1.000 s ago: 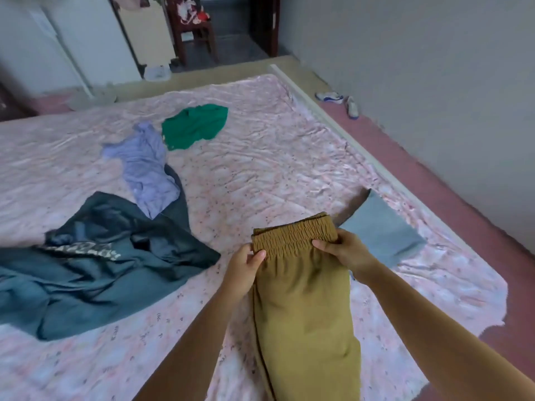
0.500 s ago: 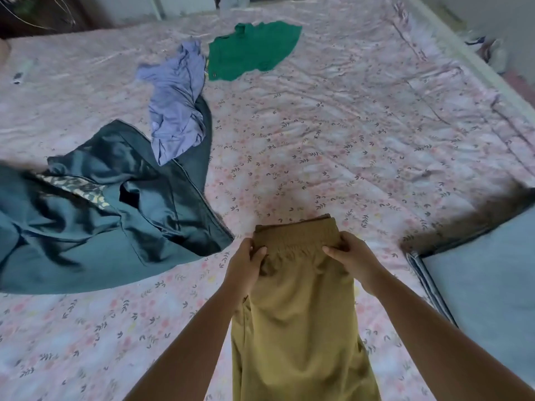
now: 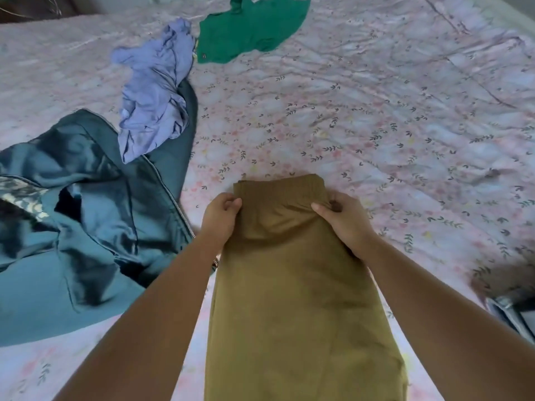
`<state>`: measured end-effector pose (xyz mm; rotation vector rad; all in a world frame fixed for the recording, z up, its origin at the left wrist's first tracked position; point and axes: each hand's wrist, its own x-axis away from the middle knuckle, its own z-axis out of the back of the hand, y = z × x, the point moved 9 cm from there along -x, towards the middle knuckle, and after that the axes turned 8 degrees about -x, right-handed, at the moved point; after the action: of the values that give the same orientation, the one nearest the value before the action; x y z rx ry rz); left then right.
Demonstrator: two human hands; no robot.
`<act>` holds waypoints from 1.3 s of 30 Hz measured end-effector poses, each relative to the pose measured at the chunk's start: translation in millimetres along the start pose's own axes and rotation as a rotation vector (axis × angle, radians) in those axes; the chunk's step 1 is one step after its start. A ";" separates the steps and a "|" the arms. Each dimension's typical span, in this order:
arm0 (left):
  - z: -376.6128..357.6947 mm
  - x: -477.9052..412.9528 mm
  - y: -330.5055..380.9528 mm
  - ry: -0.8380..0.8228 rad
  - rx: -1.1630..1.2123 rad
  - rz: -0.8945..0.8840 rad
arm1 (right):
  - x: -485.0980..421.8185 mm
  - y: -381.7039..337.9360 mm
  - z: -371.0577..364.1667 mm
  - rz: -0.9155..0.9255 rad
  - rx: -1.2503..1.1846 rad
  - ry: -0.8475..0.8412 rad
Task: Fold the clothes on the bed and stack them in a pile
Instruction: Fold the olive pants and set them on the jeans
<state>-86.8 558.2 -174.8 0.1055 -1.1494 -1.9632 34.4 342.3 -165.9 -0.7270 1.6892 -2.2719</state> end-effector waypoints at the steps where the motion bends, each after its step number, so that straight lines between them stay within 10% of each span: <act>1: 0.1 2.5 -6.7 0.011 0.031 0.005 | 2.4 3.5 0.2 0.010 0.006 -0.006; 8: 8.8 70.5 -32.2 -0.079 0.263 0.060 | 44.6 13.3 20.2 -0.111 -0.027 -0.014; 21: 23.9 237.3 -104.2 -0.155 -0.093 0.185 | 255.7 72.6 58.8 -0.415 -0.073 0.061; 39: 20.0 271.6 -117.7 -0.084 0.163 0.232 | 325.1 91.4 85.4 -0.341 -0.035 0.219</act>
<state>-343.8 410.4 -165.5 -0.0245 -1.3143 -1.6832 -210.3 95.1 -149.9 -0.8597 1.8225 -2.6427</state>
